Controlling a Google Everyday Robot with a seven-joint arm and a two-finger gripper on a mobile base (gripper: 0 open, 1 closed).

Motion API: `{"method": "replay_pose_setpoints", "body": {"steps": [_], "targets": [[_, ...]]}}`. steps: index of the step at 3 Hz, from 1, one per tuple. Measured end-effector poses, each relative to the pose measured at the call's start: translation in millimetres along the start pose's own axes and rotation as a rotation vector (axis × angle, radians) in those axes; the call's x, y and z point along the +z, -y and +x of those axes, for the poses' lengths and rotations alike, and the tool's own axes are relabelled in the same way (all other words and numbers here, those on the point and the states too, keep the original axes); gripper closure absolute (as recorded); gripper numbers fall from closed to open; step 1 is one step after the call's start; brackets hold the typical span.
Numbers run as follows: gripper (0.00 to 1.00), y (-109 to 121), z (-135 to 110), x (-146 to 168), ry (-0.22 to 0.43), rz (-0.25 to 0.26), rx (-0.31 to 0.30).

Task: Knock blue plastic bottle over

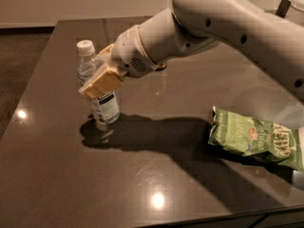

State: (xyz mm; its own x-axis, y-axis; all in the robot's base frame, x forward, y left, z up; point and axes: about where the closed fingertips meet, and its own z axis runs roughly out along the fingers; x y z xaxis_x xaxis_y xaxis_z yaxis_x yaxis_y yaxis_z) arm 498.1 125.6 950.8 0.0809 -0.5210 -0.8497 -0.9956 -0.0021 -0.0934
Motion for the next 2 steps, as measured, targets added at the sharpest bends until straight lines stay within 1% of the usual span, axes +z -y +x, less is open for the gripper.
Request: {"method": "replay_pose_setpoints", "body": {"steps": [1, 2], "targets": [[1.0, 10, -13, -27, -0.095, 0.025, -0.016], [1.0, 25, 0, -54, -0.288, 0.071, -0.012]]}}
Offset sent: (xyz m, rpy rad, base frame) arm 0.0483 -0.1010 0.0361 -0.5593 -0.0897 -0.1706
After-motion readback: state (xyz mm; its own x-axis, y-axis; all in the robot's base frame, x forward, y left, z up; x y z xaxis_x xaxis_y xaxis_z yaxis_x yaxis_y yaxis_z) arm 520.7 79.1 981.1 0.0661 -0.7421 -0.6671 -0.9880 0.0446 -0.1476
